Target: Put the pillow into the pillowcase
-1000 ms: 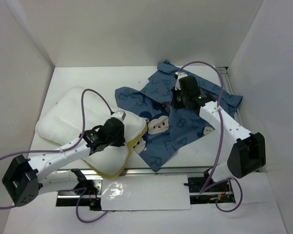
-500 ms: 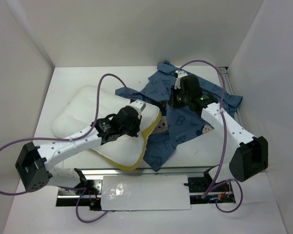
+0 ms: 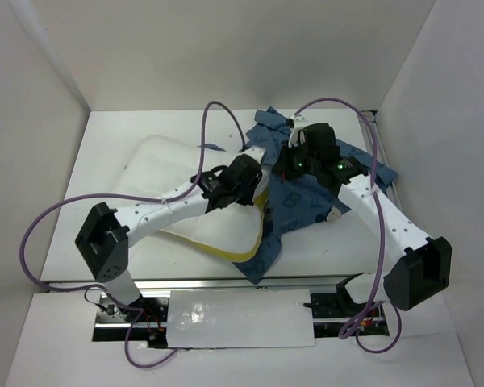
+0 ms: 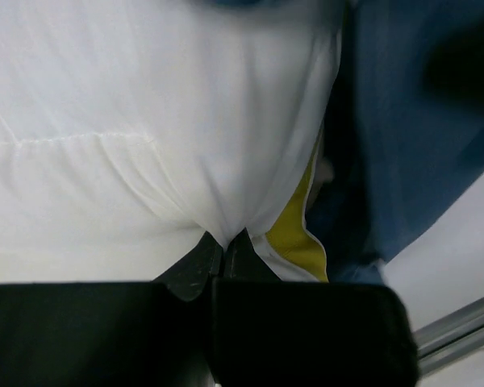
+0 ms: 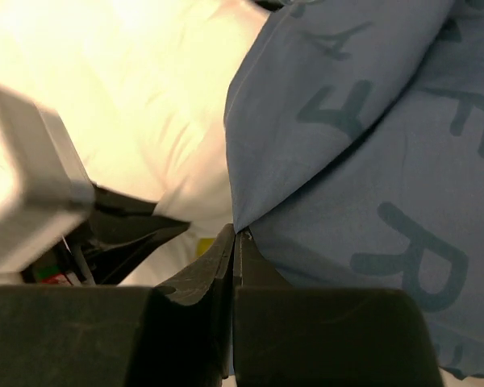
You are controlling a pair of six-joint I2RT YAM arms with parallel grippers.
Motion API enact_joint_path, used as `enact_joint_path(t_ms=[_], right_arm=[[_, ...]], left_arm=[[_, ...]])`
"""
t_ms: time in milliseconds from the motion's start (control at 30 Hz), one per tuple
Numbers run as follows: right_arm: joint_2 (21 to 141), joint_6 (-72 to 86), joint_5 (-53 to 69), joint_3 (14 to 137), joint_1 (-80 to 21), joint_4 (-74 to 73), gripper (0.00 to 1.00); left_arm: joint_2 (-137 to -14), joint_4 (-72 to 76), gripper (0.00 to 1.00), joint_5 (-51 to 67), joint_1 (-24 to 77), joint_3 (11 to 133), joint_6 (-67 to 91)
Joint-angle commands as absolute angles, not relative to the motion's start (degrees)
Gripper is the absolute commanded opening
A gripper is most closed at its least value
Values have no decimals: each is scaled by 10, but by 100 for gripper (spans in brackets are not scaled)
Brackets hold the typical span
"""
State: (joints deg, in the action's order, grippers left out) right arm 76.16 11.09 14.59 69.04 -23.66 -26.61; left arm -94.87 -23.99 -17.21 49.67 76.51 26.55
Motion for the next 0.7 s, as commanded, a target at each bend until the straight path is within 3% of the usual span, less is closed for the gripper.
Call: enact_joint_path(t_ms=[0, 300, 333, 467, 633, 667], right_arm=[[737, 116, 172, 700, -244, -258, 0], [731, 116, 183, 700, -239, -265, 0], [737, 121, 174, 700, -234, -265, 0], [749, 121, 167, 700, -221, -265, 0], [759, 121, 174, 700, -210, -265, 0], [765, 121, 174, 694, -210, -265, 0]], left_arm=[[-964, -197, 0, -208, 483, 852, 292], [-1027, -102, 0, -194, 460, 885, 284], [-1047, -40, 0, -192, 454, 858, 255], [-1088, -74, 0, -123, 443, 883, 256], [-1053, -39, 67, -68, 438, 831, 250], [-1036, -39, 93, -68, 438, 804, 250]])
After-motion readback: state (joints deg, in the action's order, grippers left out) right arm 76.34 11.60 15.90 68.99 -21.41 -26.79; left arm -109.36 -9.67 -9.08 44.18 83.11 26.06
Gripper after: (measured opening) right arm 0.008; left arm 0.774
